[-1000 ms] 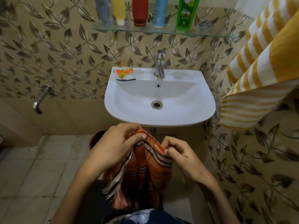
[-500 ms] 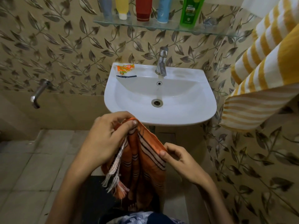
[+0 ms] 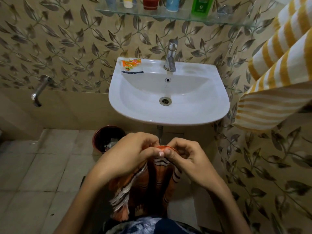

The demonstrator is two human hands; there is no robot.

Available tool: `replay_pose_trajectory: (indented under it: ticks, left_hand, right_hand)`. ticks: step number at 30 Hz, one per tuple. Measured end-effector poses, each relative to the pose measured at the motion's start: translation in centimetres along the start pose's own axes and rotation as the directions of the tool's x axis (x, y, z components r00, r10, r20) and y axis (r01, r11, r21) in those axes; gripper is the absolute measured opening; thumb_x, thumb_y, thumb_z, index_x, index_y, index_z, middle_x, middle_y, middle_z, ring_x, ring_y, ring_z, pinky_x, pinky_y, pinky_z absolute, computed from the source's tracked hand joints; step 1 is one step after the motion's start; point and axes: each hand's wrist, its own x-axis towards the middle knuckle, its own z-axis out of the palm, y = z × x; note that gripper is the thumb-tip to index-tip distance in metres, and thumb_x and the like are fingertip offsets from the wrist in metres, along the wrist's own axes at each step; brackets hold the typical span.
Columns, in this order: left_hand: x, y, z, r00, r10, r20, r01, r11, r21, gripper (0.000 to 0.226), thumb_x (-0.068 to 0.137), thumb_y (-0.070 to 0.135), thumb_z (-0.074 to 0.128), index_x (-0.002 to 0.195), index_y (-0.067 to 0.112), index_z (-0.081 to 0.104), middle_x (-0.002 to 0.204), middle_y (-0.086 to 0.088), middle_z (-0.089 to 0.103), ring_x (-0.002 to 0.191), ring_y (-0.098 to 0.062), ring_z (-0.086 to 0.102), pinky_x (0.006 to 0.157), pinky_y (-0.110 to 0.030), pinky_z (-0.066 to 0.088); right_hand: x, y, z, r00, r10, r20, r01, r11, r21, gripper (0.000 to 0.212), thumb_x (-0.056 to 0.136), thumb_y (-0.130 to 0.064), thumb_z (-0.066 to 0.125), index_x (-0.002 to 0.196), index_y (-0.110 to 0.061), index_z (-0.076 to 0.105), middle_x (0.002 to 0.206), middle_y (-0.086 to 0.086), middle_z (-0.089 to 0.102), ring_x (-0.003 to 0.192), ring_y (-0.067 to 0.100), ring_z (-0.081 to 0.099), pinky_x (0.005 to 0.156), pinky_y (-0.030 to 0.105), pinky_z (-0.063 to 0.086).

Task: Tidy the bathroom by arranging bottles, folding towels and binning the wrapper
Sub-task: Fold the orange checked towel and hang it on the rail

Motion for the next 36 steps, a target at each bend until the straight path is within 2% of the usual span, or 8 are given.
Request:
replay_pose_trajectory:
  ticks: [11, 15, 16, 17, 19, 22, 30, 36]
  left_hand:
    - [-0.3, -3.0, -1.2, 0.876, -0.196, -0.441, 0.126, 0.975, -0.182, 0.015, 0.088, 0.029, 0.059, 0.076, 0.028, 0.067, 0.078, 0.007, 0.071, 0.077, -0.012, 0.065, 0.08, -0.041, 0.052]
    - [-0.2, -2.9, -0.1, 0.982, -0.177, -0.063, 0.171, 0.982, -0.078, 0.054, 0.084, 0.035, 0.062, 0.128, 0.055, 0.038, 0.122, 0.017, 0.058, 0.108, -0.001, 0.056, 0.099, -0.034, 0.043]
    - [-0.4, -2.5, 0.4, 0.988, -0.141, 0.057, 0.143, 0.989, -0.031, 0.056, 0.084, 0.039, 0.062, 0.128, 0.059, 0.034, 0.117, 0.026, 0.055, 0.113, 0.002, 0.014, 0.094, -0.027, 0.043]
    - [-0.4, -2.1, 1.0, 0.987, -0.102, 0.124, 0.102, 0.995, 0.003, 0.046, 0.085, 0.041, 0.06, 0.122, 0.059, 0.039, 0.107, 0.034, 0.054, 0.078, 0.011, 0.036, 0.089, -0.023, 0.043]
    - [-0.2, -1.8, 1.5, 0.994, -0.07, 0.086, 0.067, 0.997, 0.045, 0.011, 0.087, 0.042, 0.055, 0.097, 0.04, 0.058, 0.086, 0.021, 0.063, 0.083, -0.001, 0.055, 0.08, -0.029, 0.046]
    - [-0.2, -1.6, 1.7, 1.0, -0.019, -0.008, 0.02, 0.999, 0.043, 0.023, 0.09, 0.04, 0.052, 0.073, 0.025, 0.056, 0.07, 0.001, 0.061, 0.071, -0.013, 0.057, 0.071, -0.042, 0.045]
    - [-0.3, -2.8, 0.0, 0.924, -0.106, -0.367, 0.058, 0.988, -0.14, 0.024, 0.088, 0.042, 0.051, 0.071, 0.025, 0.057, 0.066, 0.001, 0.063, 0.068, -0.016, 0.061, 0.07, -0.043, 0.049]
    - [-0.5, -2.5, 1.1, 0.99, -0.121, 0.071, 0.123, 0.992, -0.033, 0.045, 0.087, 0.04, 0.057, 0.122, 0.057, 0.035, 0.121, 0.01, 0.059, 0.105, -0.008, 0.058, 0.094, -0.037, 0.047]
  right_hand:
    - [-0.9, 2.2, -0.7, 0.964, 0.201, 0.174, -0.191, 0.979, -0.073, 0.019, 0.094, -0.027, 0.054, 0.081, -0.014, 0.056, 0.074, -0.008, 0.056, 0.068, 0.002, 0.052, 0.062, 0.018, 0.039]
    - [-0.5, 1.5, 0.0, 0.979, 0.133, 0.156, -0.114, 0.985, -0.129, 0.022, 0.096, -0.03, 0.054, 0.082, -0.013, 0.057, 0.07, -0.01, 0.055, 0.064, -0.001, 0.049, 0.059, 0.017, 0.037]
    - [-0.3, 1.2, 0.1, 0.979, 0.12, 0.167, -0.098, 0.986, -0.132, 0.021, 0.095, -0.031, 0.055, 0.083, -0.014, 0.058, 0.07, -0.01, 0.056, 0.063, 0.0, 0.05, 0.058, 0.018, 0.038]
    - [-0.2, 1.0, 0.1, 0.979, 0.11, 0.173, -0.085, 0.986, -0.145, 0.02, 0.095, -0.031, 0.055, 0.083, -0.016, 0.058, 0.07, -0.01, 0.056, 0.063, 0.002, 0.05, 0.058, 0.02, 0.039]
    - [-0.1, 0.6, 0.1, 0.983, 0.105, 0.153, -0.082, 0.986, -0.145, 0.017, 0.094, -0.033, 0.056, 0.082, -0.022, 0.06, 0.07, -0.012, 0.058, 0.062, 0.001, 0.051, 0.057, 0.02, 0.039]
    - [-0.3, 0.4, -0.1, 0.985, 0.124, 0.123, -0.123, 0.992, -0.019, 0.013, 0.09, -0.032, 0.06, 0.082, -0.023, 0.061, 0.067, -0.016, 0.06, 0.057, -0.005, 0.052, 0.053, 0.008, 0.037]
    - [-1.5, 1.5, -1.7, 0.954, 0.233, 0.187, -0.217, 0.971, -0.102, 0.027, 0.092, -0.037, 0.052, 0.076, -0.016, 0.056, 0.068, -0.01, 0.049, 0.062, 0.001, 0.046, 0.057, 0.018, 0.034]
    - [-0.8, 1.0, -0.5, 0.981, 0.135, 0.139, -0.106, 0.974, -0.198, 0.03, 0.095, -0.04, 0.052, 0.079, -0.015, 0.058, 0.067, -0.002, 0.052, 0.06, 0.012, 0.048, 0.055, 0.029, 0.038]
